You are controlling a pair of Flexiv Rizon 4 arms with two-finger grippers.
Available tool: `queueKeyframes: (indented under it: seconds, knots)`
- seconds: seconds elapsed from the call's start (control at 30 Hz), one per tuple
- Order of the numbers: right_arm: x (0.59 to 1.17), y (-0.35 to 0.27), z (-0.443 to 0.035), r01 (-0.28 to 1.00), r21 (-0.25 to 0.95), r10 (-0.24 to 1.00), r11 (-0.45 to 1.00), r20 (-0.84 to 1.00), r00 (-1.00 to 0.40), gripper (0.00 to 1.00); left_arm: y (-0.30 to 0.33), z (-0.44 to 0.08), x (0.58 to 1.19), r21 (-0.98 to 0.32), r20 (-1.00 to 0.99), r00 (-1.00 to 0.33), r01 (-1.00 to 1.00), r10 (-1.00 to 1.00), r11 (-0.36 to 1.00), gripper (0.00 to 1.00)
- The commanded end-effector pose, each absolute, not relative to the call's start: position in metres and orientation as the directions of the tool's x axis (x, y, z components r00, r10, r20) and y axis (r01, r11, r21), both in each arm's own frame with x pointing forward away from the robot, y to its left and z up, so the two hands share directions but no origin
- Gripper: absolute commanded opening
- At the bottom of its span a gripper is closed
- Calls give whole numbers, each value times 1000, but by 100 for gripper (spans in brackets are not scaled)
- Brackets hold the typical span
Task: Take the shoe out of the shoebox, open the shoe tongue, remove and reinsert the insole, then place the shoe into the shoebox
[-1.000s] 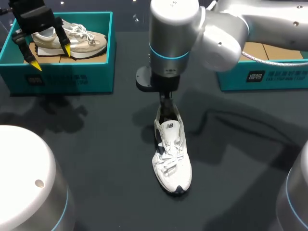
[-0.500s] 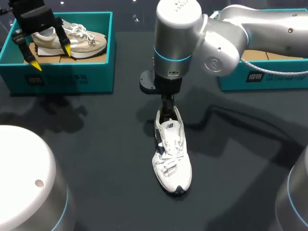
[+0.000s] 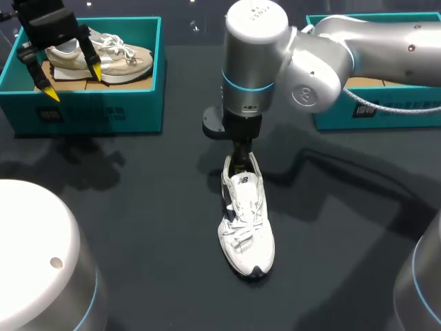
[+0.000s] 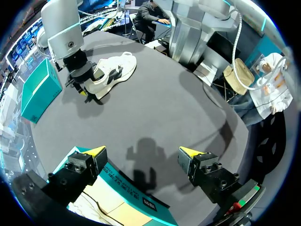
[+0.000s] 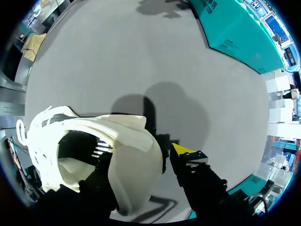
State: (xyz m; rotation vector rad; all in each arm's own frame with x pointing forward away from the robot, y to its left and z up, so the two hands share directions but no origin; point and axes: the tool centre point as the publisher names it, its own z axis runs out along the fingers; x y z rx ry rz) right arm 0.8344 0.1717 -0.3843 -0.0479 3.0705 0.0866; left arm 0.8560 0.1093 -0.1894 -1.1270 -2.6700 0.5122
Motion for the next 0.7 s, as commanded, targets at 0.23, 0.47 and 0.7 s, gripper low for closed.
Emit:
queueKeyframes:
  seconds: [0.23,0.47,0.7]
  knots:
    - [830,167,-381,-14,60,-10,998,-65,-998,0,110,-189,856,-386,47,-689,655,723,650,100]
    - [830,158,-347,5,65,11,998,-89,-996,0,110,-189,856,-386,47,-689,655,723,650,100]
    - [840,134,-291,18,43,24,999,-148,-989,0,110,-189,856,-386,47,-689,655,723,650,100]
